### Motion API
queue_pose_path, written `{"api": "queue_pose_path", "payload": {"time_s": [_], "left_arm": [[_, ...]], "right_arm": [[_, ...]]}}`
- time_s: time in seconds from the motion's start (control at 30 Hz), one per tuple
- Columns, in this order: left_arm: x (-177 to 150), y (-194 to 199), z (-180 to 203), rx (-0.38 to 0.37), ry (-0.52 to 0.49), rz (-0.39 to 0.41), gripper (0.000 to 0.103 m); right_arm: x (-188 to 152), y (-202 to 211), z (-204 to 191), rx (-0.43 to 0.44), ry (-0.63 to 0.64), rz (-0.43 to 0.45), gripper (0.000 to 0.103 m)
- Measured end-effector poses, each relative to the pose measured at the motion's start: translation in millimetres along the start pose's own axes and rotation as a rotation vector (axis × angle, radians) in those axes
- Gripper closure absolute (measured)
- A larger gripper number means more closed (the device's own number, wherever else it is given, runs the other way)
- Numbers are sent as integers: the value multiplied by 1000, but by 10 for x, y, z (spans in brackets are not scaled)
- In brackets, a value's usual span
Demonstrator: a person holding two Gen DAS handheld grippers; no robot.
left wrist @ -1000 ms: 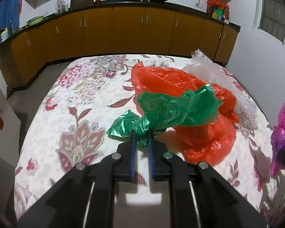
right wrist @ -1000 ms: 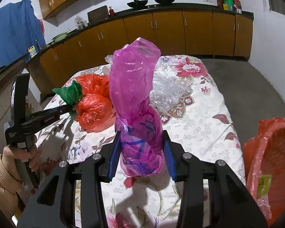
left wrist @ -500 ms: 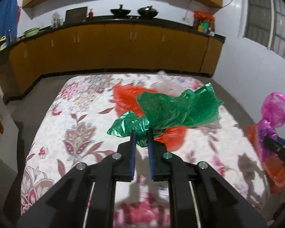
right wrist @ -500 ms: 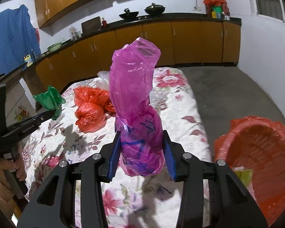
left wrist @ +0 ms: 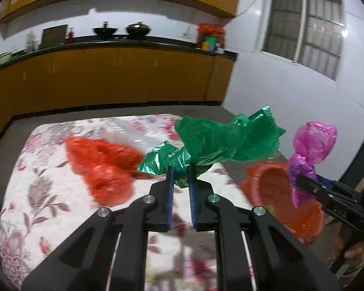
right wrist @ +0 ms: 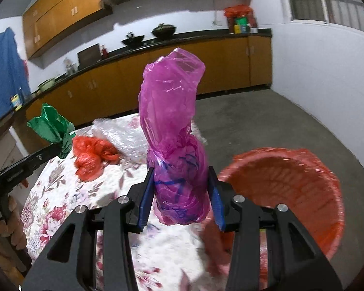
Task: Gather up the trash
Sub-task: 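Carry the green and pink bags to the red basket and release both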
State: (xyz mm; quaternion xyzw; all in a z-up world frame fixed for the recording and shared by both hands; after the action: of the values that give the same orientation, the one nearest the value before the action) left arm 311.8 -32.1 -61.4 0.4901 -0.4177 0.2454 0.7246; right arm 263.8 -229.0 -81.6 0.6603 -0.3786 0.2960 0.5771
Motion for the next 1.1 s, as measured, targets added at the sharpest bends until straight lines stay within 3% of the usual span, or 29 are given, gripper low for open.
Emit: {"api": "queue_pose_path", "payload": {"time_s": [0.57,1.1], "left_arm": [[-38,-225,1429,-232,-88,-31,90],[-235,-547,1975,-323,-117,-99,90]], "right_arm": [[-14,484,969,-156,-134,57,60],[10,512,1283,-212,-193,76,60]]}}
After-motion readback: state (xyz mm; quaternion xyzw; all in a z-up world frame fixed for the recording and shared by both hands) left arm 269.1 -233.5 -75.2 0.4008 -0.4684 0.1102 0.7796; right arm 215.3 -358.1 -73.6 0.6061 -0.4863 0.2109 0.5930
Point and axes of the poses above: each gripper's, at about its wrist camera, not at the fingertips, and y roughly against the way its jaws point, z to its right, x to its top, the point moved 8 cm from there along -y, roughly the way its jaws point, and after that the axes turned 2 degrees about z, right-handed, at the moved point
